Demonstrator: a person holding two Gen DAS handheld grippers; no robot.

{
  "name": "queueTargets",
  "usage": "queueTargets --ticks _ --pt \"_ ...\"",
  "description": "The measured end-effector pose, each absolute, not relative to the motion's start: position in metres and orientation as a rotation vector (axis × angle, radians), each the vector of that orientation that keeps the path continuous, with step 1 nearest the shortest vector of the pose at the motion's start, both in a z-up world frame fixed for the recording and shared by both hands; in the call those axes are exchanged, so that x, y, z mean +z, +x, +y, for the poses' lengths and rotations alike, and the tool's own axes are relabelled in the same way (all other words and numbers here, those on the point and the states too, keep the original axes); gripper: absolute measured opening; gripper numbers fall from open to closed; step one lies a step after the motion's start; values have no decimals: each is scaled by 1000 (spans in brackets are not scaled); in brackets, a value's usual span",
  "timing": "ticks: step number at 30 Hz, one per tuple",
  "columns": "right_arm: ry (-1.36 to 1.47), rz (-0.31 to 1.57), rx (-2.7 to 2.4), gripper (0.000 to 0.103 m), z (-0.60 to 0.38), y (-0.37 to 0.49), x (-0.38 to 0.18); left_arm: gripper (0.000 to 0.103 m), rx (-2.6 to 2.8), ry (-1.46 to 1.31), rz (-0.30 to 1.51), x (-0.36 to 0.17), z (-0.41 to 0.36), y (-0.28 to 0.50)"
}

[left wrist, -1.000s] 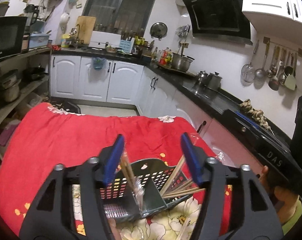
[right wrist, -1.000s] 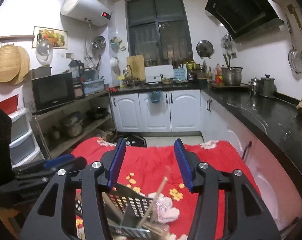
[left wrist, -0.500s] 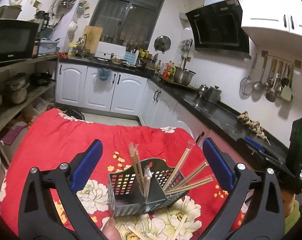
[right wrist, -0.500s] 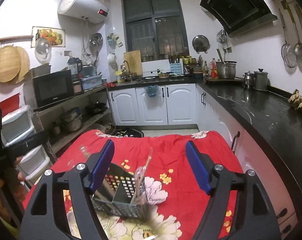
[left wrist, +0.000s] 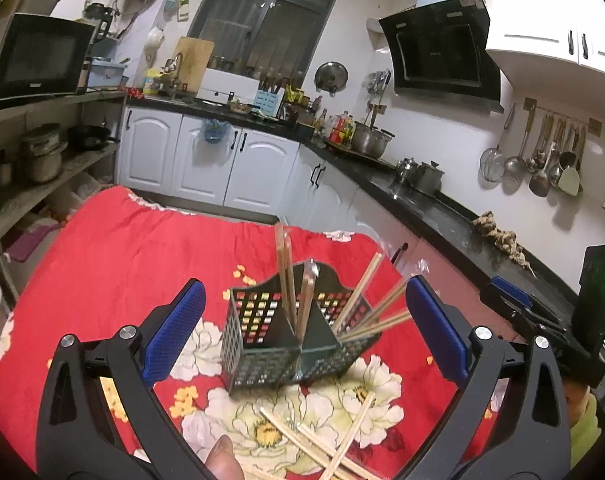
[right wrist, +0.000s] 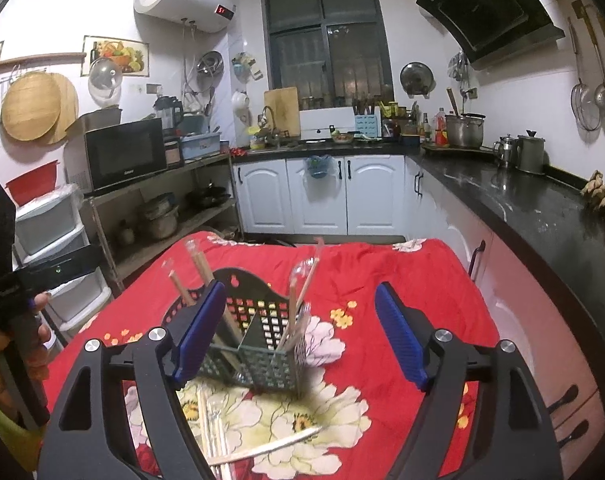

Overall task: Organize utensils
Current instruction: 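Withdraw both open grippers from the caddy toward the chopstick pile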

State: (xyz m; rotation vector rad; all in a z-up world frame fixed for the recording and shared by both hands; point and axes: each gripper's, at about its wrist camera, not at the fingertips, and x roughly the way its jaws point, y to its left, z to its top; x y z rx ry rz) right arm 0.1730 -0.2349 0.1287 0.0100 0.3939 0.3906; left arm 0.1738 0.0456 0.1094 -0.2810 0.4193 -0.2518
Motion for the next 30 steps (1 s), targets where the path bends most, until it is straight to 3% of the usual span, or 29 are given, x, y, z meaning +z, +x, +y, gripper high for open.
queueTargets --ticks 30 --pt "-17 543 426 75 -231 152 60 92 -221 -304 619 25 40 151"
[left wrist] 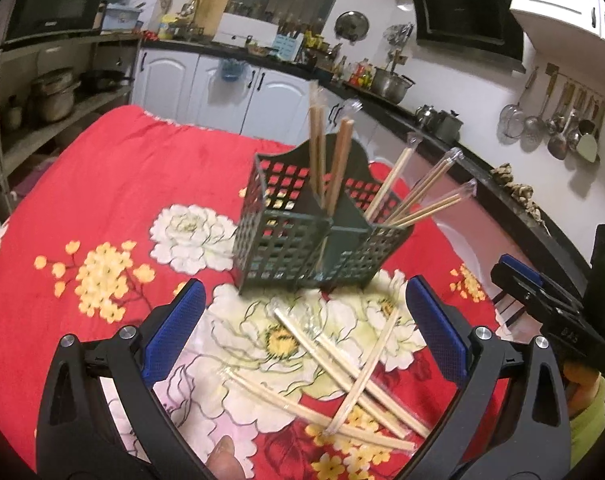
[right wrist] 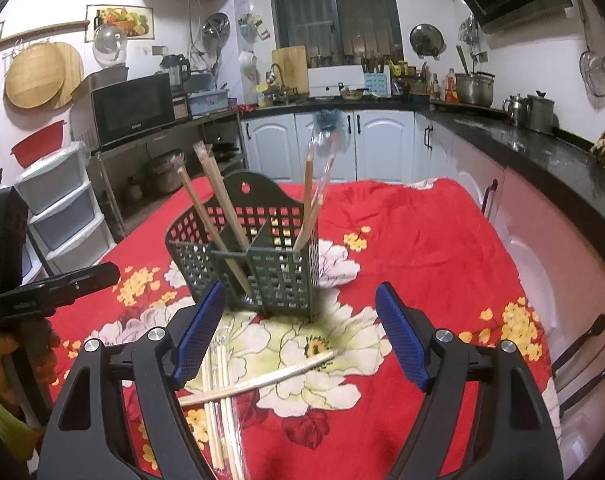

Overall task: Organize utensils
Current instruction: 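Withdraw both open grippers from the caddy toward the chopstick pile, then close the left gripper on a wrapped chopstick while the right gripper grasps another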

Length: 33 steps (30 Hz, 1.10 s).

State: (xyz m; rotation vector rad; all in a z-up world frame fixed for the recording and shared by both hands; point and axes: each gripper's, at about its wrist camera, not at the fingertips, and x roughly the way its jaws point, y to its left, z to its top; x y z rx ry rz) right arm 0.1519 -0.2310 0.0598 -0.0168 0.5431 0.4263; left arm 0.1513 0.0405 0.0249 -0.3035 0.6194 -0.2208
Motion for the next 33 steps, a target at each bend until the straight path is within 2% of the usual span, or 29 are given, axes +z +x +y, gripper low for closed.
queueTargets --ticks 18,23,28,31,33 --pt "-48 652 449 74 -221 160 21 92 -181 -308 772 -26 57 147" --pt "-62 686 454 72 -217 167 13 77 -190 -318 803 -35 57 146" --pt "-62 723 456 68 -216 174 4 58 -221 -354 847 -45 56 146" --pt "-59 753 449 66 -217 180 -3 53 -236 -392 880 -55 57 148" --pt "-54 778 444 65 -218 185 -9 52 -238 -412 902 -61 58 152"
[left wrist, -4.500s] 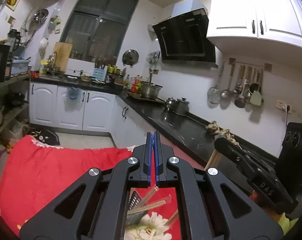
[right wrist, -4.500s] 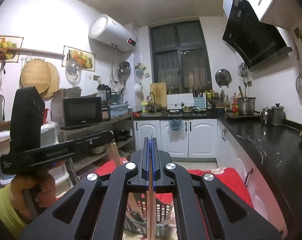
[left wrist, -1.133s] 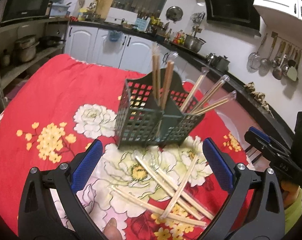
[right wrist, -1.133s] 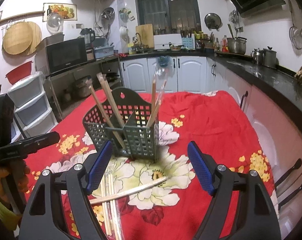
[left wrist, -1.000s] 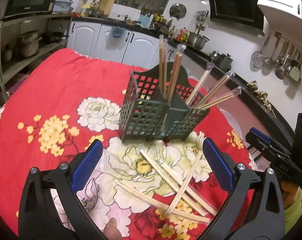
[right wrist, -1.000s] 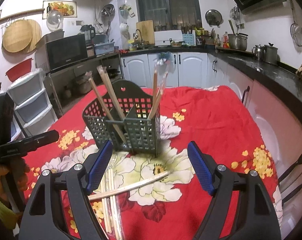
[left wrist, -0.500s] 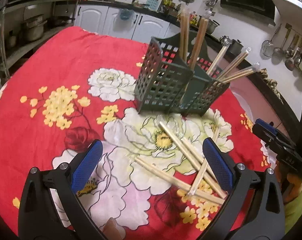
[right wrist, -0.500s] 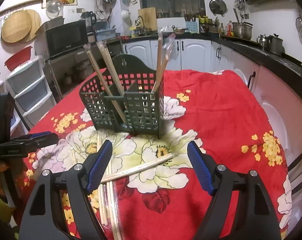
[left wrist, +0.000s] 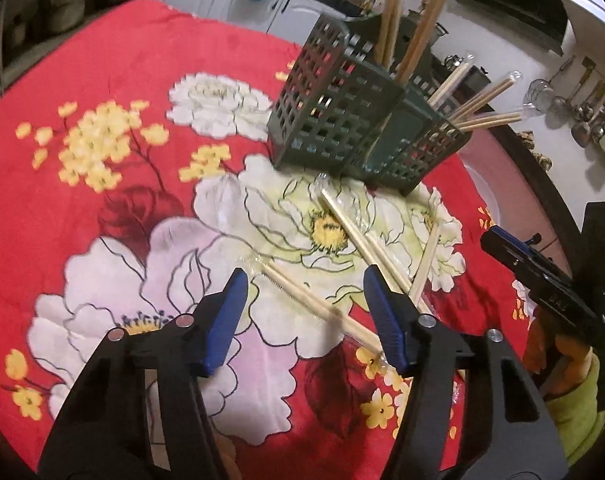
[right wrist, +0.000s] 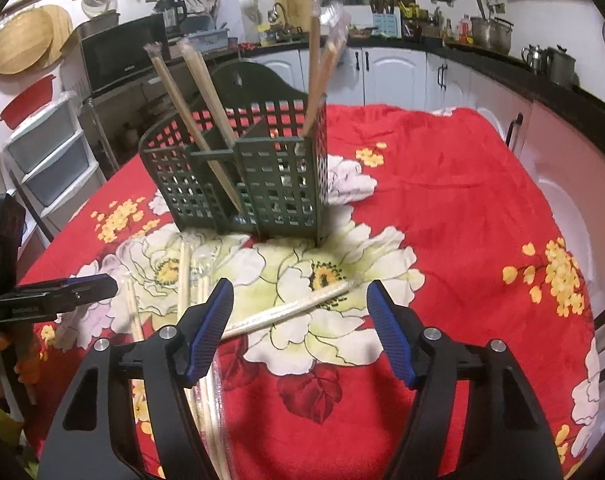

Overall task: Organize utensils
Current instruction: 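Close the left gripper on a wrapped chopstick while the right gripper grasps another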

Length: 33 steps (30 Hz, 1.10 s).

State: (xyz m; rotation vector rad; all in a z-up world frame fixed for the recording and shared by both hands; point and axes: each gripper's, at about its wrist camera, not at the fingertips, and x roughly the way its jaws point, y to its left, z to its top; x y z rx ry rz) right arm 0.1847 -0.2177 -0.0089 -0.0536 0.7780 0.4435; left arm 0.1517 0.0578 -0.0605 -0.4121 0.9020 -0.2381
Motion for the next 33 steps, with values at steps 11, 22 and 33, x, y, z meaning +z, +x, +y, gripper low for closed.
queueTargets --ticks 11,22,33 --pt "79 946 419 49 -220 230 -38 38 -225 -421 931 -74 60 165" --pt "201 1016 348 25 -228 260 -55 17 -209 -393 929 -79 61 167" --pt "247 939 344 6 -245 259 -44 9 -234 -423 908 -79 67 170"
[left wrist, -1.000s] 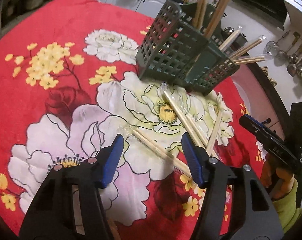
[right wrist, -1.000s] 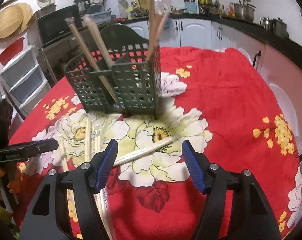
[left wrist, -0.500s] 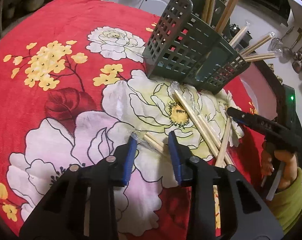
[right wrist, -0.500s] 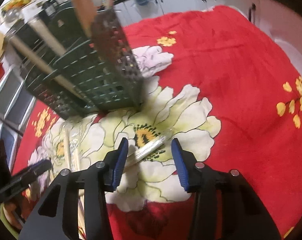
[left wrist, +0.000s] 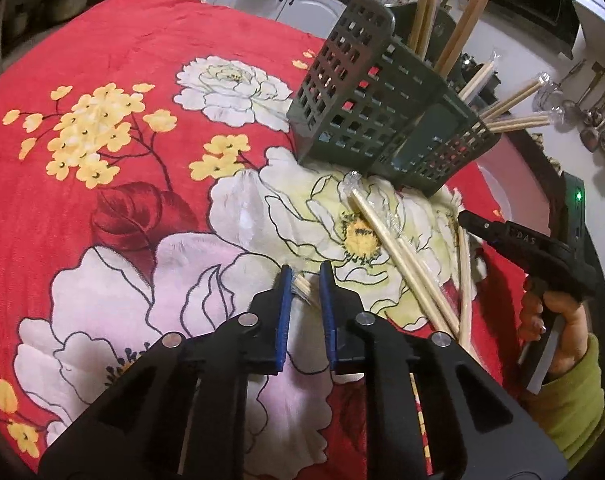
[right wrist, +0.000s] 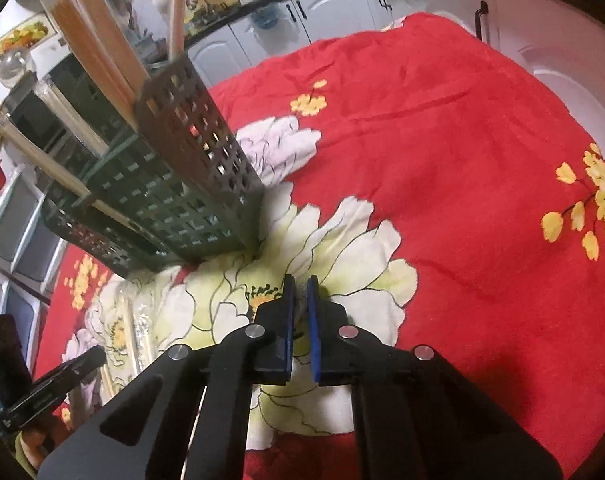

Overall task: Organize utensils
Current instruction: 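Close the left gripper on a wrapped chopstick while the right gripper grasps another, then lift both held chopsticks and carry them above the green caddy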

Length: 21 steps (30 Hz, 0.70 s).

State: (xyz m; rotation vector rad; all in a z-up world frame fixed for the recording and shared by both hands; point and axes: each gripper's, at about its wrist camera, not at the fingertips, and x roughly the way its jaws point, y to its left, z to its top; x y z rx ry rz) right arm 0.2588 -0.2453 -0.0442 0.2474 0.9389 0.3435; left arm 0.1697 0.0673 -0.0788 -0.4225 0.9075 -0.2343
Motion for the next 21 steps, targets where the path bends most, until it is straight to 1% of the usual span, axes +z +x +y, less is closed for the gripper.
queueTargets --ticks 4,13,21 --pt "229 862 364 6 -248 247 -23 7 -247 -438 876 -70 71 169" --pt "138 659 431 5 -241 201 36 6 -280 -377 779 -28 63 164" --pt "87 511 496 5 -232 165 72 5 -308 -315 744 -5 43 162"
